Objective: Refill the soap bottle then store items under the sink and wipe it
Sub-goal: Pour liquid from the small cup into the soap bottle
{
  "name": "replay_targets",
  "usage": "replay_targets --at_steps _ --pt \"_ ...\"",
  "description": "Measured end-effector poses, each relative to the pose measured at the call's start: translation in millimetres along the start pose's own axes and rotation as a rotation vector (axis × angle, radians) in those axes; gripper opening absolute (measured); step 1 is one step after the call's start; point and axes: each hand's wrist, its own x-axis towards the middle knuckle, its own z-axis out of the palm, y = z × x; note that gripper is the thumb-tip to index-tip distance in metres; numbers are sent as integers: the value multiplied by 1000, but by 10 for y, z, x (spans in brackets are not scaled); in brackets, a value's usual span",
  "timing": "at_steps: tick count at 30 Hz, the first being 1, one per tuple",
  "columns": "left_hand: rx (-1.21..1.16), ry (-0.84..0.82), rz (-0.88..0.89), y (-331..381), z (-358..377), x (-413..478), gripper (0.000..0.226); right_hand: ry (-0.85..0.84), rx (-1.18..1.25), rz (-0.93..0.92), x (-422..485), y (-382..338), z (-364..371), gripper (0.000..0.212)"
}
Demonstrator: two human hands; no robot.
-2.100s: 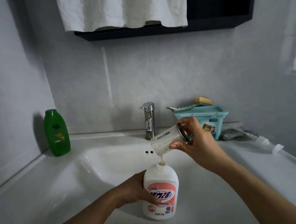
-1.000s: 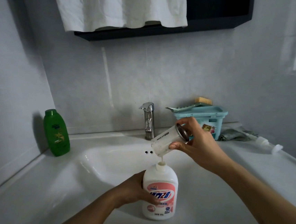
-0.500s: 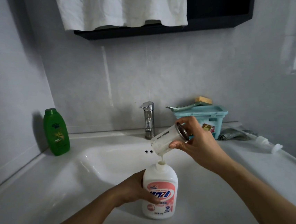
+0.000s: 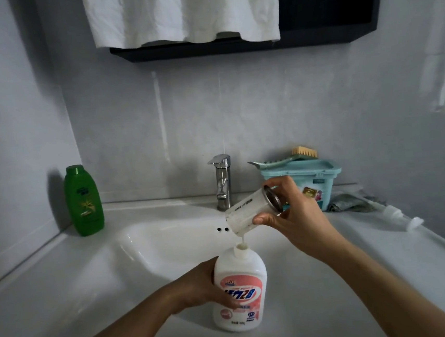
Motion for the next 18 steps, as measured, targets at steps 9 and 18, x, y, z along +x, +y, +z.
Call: replay_targets --at_steps 9,18 --pt "-13 -11 2 0 -8 3 66 -1 5 -9 5 6 0 59" --pt "-12 -23 7 0 -10 4 67 -9 -16 -12 -1 6 -1 59"
